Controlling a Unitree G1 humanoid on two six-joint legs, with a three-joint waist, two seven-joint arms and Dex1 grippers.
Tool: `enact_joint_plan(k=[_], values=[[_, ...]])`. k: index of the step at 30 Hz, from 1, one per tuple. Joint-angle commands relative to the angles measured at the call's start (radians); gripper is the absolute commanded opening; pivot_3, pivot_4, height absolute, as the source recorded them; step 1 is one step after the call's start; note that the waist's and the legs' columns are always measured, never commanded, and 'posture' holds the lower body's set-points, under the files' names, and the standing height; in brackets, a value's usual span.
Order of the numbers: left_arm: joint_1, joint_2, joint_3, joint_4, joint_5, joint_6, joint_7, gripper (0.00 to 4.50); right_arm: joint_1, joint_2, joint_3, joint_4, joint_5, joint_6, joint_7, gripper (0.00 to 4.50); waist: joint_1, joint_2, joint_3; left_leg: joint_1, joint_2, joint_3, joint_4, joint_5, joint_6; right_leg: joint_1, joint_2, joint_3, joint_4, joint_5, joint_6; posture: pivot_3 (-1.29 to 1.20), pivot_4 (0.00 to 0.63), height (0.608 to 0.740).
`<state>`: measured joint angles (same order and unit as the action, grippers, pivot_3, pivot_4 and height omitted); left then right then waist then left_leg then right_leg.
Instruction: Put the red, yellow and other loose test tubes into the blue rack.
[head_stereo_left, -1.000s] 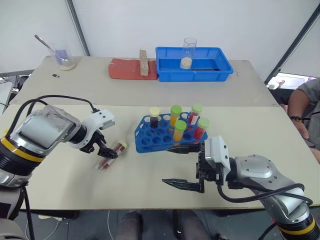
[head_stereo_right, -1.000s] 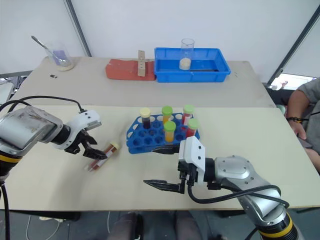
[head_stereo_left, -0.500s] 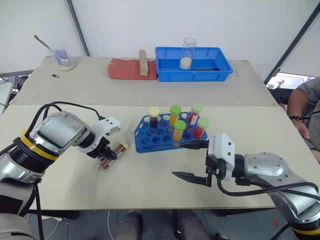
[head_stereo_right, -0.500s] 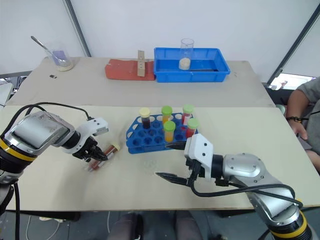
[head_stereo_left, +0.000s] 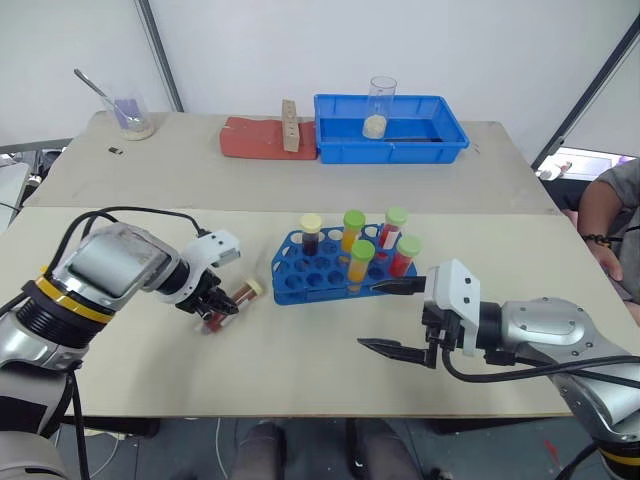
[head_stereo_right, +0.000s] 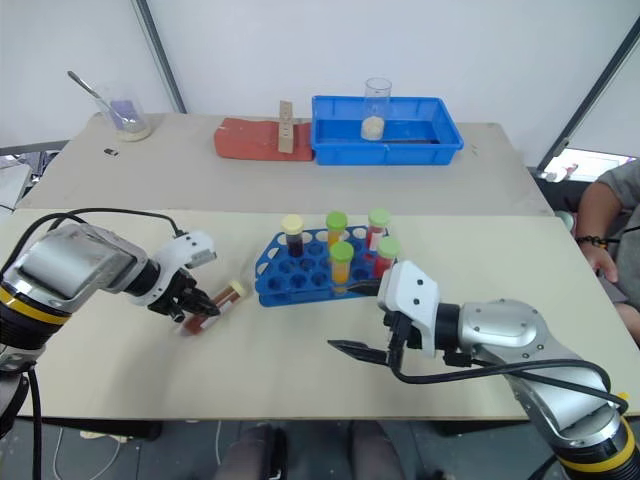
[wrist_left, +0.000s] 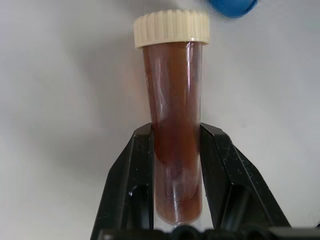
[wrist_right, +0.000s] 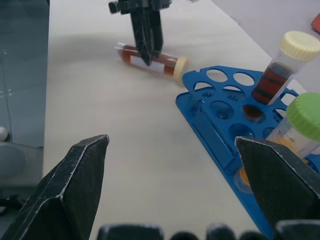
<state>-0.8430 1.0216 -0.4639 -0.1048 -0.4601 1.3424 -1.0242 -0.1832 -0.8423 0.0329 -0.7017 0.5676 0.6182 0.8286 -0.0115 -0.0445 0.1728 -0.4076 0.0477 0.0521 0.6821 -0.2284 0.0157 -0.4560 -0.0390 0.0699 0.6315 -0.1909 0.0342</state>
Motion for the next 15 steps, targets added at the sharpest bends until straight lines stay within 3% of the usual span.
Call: enact_joint_plan(k=[1,8,11,15], values=[[-0.016,0.037,0.152,-0.015,-0.060,-0.091,-0.086,0.83,0.019,-0.029,-0.079,-0.039,0.038,0.008,0.014,4.50,0.000,0.000,0.000,0.000,0.000,0.000,0.000,0.000,0.000,0.000,0.000,0.000,0.000,0.000,0.000,0.00,0.150,0.729],[0.052,0.030,0.414,-0.081,-0.216,-0.168,-0.183,0.83,0.086,-0.070,-0.185,-0.053,0.088,0.004,0.042,4.50,-0.004,0.000,0.000,-0.001,0.000,0.000,0.000,0.000,0.000,0.000,0.000,0.000,-0.001,0.001,0.002,0.00,0.150,0.729],[0.139,-0.084,0.517,-0.159,-0.243,-0.245,-0.085,0.83,0.093,-0.068,-0.199,-0.054,0.085,0.001,0.025,4.50,-0.003,0.000,0.000,0.001,0.000,0.001,-0.001,0.000,0.000,0.000,0.000,0.000,0.000,0.001,0.002,0.00,0.150,0.729],[0.249,-0.302,0.555,-0.244,-0.183,-0.412,0.113,0.83,0.091,-0.059,-0.187,-0.051,0.045,0.012,-0.031,4.50,0.004,0.000,0.000,0.001,0.000,0.000,0.001,0.001,-0.001,0.002,0.000,0.000,0.001,0.001,0.002,0.00,0.150,0.729]])
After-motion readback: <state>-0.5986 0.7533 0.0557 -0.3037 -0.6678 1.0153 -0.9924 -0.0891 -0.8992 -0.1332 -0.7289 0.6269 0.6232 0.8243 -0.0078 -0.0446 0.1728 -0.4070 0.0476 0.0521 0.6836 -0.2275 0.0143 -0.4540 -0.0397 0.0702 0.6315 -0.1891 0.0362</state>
